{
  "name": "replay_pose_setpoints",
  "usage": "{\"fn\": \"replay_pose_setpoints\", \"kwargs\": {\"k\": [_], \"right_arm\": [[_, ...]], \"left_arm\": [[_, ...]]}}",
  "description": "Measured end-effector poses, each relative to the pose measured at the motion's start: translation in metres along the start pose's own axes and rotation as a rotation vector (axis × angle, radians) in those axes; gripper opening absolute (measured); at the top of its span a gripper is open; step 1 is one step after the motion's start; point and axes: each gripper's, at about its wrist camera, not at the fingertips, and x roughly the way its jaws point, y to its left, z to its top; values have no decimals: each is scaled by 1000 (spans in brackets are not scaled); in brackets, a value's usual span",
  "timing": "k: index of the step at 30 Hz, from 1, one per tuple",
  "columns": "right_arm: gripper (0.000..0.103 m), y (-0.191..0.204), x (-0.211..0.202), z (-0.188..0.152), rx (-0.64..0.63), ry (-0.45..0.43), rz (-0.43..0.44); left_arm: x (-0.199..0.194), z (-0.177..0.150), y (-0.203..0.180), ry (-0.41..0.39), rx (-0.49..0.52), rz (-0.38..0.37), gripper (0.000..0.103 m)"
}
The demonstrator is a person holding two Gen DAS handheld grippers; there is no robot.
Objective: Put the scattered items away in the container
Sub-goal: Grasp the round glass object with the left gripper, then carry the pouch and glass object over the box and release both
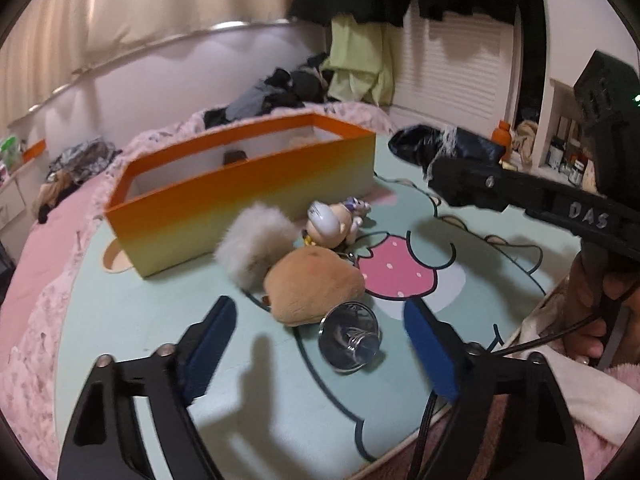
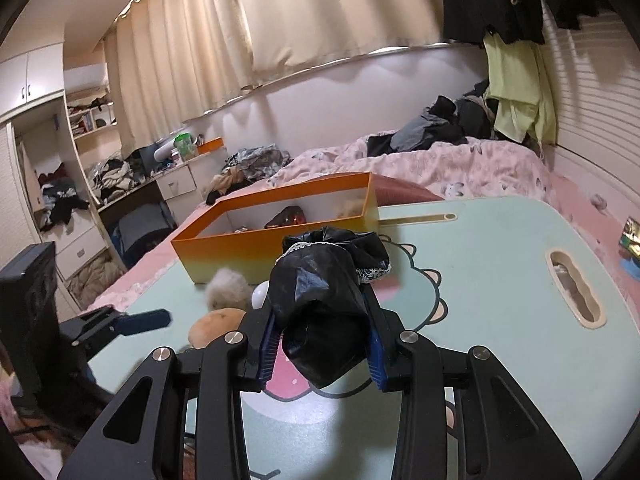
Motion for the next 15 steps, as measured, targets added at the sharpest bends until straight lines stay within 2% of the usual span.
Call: {"fn": "replay_pose_setpoints", "kwargs": {"k": [1,4,5,9,15], "right_arm": [[38,-2,0,0,9,-1,3],[38,-7,0,-1,31,1,8],[38,-7,-1,-2,34,4,10],[38,-6,0,-2,30,9,11],[38,1,-1,-3,-4,4,3]], "left_arm": [[4,-2,-2,18,4,-3,72],[6,-6,-2,37,-1,-32,42],[4,-7,-1,33,-3,-39,27],[-6,-17,0,16,-2,-93,27],[-15,-22,4,8,-3,-106,27]]}}
